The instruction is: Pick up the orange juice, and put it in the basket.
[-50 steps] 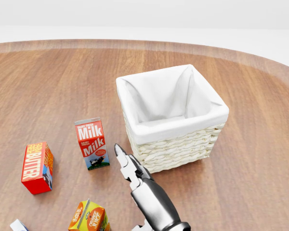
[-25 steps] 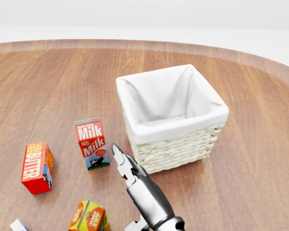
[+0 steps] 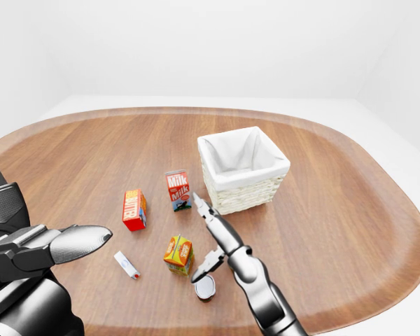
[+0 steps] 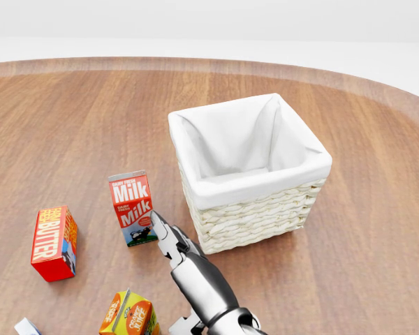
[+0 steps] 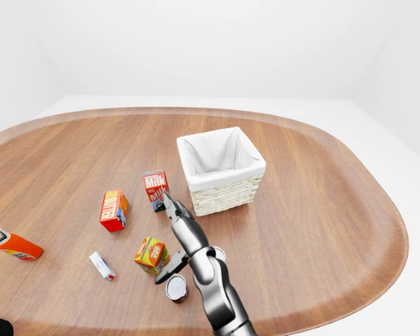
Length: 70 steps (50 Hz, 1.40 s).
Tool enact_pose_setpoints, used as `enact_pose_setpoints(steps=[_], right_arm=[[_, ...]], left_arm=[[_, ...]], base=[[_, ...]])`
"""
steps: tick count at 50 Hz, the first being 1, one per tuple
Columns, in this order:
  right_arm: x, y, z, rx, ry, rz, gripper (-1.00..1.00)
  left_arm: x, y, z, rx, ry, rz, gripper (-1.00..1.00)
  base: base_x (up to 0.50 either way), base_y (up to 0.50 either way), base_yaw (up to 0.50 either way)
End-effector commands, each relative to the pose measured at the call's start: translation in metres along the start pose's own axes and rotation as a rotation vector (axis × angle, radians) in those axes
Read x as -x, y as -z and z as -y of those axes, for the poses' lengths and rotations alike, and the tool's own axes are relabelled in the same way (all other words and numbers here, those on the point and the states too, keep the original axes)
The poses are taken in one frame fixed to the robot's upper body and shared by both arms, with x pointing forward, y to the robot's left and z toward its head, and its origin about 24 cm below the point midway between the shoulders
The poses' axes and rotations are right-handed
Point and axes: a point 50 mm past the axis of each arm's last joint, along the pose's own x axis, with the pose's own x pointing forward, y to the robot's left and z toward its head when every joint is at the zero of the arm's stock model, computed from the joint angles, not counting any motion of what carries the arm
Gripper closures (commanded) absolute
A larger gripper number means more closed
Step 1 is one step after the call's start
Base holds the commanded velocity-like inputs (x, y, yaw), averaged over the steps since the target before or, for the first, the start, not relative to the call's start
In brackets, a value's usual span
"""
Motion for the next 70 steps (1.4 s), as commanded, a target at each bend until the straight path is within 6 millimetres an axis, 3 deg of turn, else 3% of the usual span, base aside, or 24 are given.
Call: enact_pose_setpoints(steps=[1,70], right_arm=[[-0.005,-0.001,-0.004,0.006,-0.019,-0.002,-1.00],[-0.024,0.018,-0.026,0.005,-0.072,-0.044,-1.00]], left_arm=[[0.000,0.000,0.000,0.000,0.000,0.000,-1.00],[0.000,0.000,0.000,0.000,0.000,0.000,-1.00]], base=[[0.00,0.00,0.00],[0.00,0.00,0.00]])
